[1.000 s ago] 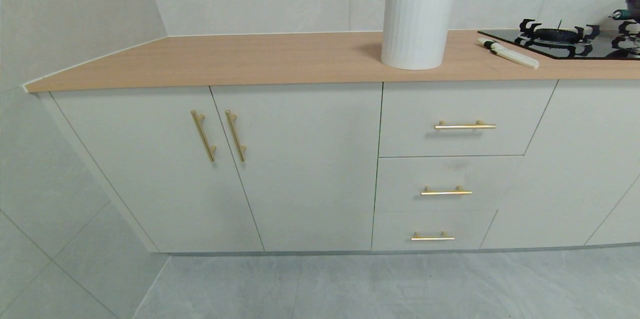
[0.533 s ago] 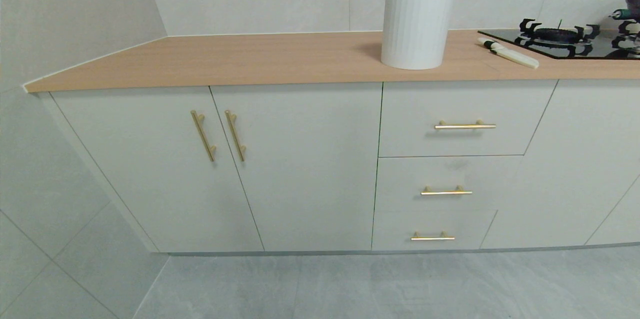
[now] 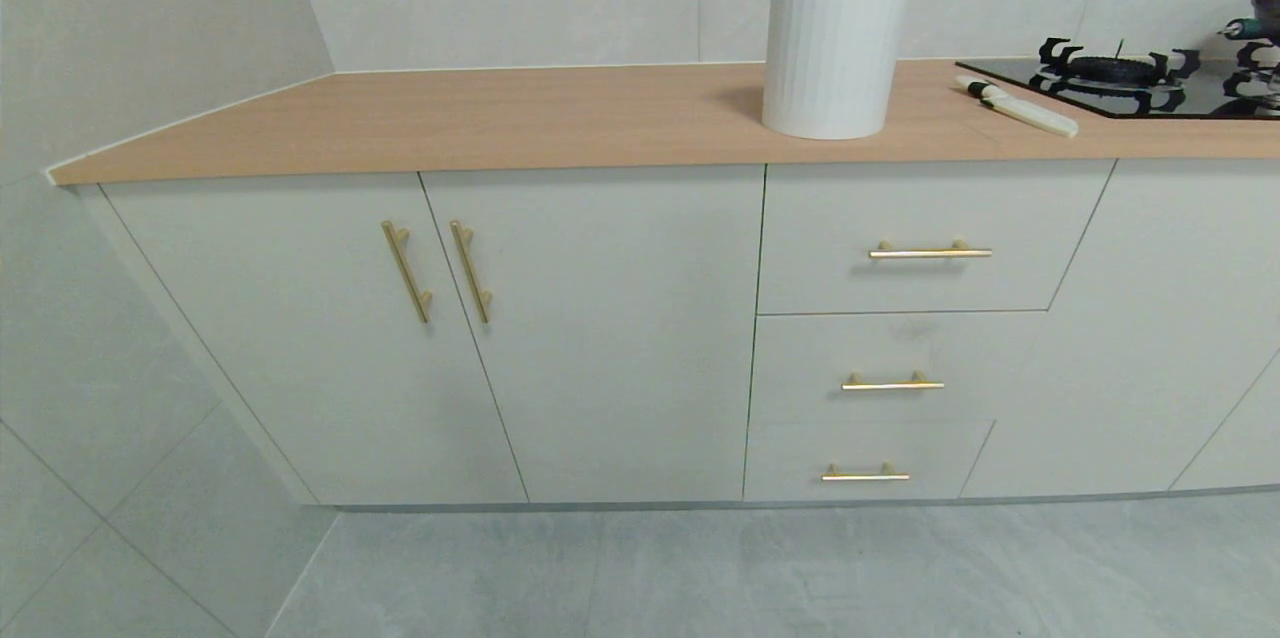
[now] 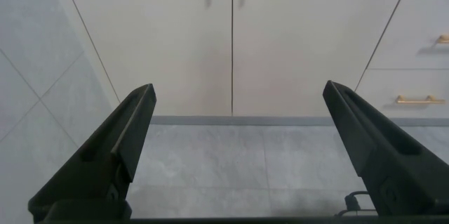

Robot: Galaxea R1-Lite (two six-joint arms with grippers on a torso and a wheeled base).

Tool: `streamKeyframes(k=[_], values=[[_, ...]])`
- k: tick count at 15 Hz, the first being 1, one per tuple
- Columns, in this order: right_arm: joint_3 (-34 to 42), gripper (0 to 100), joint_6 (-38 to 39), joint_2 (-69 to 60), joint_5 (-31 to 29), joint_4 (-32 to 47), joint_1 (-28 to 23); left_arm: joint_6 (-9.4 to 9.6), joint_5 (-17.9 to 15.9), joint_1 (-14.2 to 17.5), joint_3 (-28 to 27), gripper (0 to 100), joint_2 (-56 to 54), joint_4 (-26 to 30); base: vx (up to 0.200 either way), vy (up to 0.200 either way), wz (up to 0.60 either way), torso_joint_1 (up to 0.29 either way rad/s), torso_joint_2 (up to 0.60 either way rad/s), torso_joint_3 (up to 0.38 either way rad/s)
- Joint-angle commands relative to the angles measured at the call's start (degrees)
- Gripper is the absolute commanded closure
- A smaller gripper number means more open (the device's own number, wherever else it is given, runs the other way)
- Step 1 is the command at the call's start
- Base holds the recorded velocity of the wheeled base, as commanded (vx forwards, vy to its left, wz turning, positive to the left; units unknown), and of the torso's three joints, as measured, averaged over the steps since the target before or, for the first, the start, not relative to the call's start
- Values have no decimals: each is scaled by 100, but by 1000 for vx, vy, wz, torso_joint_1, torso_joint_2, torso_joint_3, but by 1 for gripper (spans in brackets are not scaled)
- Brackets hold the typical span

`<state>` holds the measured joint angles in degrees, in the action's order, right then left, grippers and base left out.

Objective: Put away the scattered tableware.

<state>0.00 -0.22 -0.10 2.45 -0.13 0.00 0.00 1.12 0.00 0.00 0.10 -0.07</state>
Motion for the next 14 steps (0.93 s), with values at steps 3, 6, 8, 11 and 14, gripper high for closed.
streamKeyframes(k=[3, 6, 8, 11, 14], values=[[0, 0, -4, 19, 1, 22, 0, 0, 2, 0, 0, 0, 8, -1, 0, 0, 0, 0, 0, 0], [0, 0, -4, 19, 1, 22, 0, 105, 2, 0, 0, 0, 8, 7, 0, 0, 0, 0, 0, 0], [0, 0, -4, 19, 1, 22, -9, -18, 2, 0, 0, 0, 8, -1, 0, 0, 0, 0, 0, 0], [0, 0, -4, 19, 1, 22, -9, -18, 2, 0, 0, 0, 8, -1, 0, 0, 0, 0, 0, 0], [0, 0, -4, 19, 10, 22, 0, -9, 2, 0, 0, 0, 8, -1, 67, 0, 0, 1, -1, 4]])
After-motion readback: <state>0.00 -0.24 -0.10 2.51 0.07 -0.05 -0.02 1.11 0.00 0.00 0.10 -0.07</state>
